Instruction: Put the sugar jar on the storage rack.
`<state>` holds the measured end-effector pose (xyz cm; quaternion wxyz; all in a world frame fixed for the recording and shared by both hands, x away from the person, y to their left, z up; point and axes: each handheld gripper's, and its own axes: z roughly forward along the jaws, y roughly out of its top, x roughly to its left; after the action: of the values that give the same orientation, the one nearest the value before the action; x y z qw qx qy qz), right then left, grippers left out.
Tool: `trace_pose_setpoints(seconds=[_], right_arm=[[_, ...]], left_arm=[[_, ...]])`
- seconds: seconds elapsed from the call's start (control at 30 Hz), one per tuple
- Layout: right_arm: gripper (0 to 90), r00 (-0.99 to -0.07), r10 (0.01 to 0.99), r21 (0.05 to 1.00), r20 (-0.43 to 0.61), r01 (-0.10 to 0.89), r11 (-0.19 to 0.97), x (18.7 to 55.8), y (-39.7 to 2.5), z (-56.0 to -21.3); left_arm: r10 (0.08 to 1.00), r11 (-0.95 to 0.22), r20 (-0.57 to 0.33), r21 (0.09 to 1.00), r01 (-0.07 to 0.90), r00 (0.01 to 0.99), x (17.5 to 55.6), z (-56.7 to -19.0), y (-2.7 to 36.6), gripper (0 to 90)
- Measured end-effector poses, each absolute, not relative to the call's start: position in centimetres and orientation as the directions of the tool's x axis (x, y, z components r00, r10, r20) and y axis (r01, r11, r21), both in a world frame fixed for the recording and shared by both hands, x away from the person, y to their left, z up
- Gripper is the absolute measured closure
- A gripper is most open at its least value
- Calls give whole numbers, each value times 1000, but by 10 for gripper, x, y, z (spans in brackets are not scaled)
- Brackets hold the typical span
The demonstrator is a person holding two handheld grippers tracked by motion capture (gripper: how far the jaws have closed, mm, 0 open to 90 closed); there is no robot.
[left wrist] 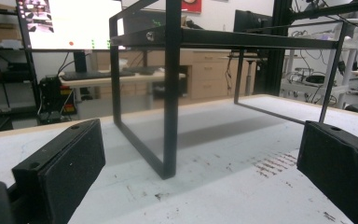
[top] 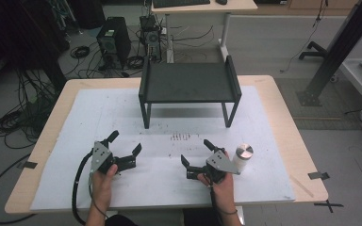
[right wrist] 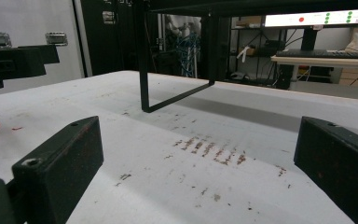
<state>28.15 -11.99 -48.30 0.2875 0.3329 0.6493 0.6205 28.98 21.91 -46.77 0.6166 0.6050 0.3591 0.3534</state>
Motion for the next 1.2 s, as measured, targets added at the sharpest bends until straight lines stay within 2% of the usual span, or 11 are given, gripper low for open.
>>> trace_pose_setpoints(seconds=[0.73,1.2], right_arm=[[18,-599,800,999,27,51,5,279,-120,-484],[23,-614,789,999,26,53,8,254,-131,-483]], left_arm=[[870,19,-17,1000,0,492,290,-468,219,12],[872,19,-18,1000,2,489,290,-468,219,12]])
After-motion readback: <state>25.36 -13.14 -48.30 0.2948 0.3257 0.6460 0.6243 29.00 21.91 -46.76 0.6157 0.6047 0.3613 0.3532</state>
